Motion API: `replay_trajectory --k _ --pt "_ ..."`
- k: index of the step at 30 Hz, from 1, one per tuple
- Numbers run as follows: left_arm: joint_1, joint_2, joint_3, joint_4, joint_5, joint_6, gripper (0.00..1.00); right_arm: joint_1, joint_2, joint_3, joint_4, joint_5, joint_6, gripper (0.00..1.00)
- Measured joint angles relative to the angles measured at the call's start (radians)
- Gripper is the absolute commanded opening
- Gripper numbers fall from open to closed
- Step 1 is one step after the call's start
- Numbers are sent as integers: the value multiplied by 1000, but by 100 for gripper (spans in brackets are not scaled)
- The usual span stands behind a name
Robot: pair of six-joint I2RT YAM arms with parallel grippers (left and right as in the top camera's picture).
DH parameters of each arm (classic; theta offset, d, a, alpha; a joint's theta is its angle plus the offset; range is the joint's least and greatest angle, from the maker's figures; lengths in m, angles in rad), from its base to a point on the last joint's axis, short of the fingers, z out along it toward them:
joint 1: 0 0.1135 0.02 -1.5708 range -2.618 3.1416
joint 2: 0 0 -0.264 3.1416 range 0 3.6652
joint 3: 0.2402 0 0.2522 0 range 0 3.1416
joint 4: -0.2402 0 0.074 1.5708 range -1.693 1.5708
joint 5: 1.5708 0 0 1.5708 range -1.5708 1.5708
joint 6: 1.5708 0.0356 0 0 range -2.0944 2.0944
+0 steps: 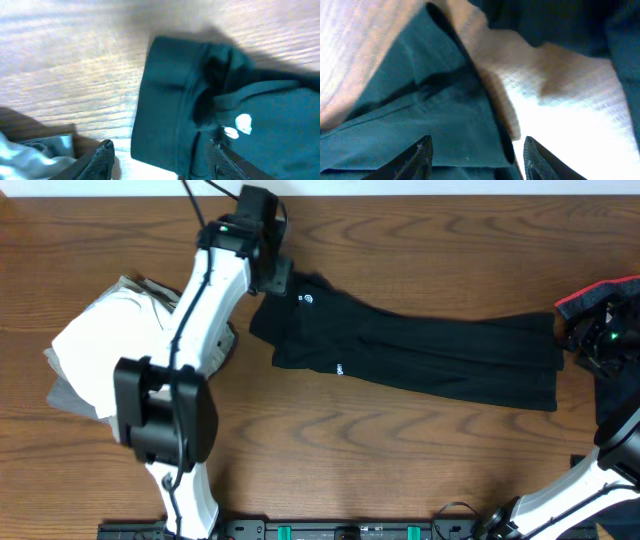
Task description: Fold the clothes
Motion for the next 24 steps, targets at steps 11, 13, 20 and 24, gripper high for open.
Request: replay_trajectory --k 11,13,20,24 --pt "-6 -40 14 -76 0 -3 62 16 23 -17 30 32 -62 72" --pt "-6 -40 14 -90 0 -3 62 16 33 -40 39 36 -82 70" --pt "-6 -40 14 -105 0 -3 62 26 37 -96 74 -27 -143 30" --pt "-6 -40 14 -109 0 -3 62 40 37 -110 30 -55 -155 24"
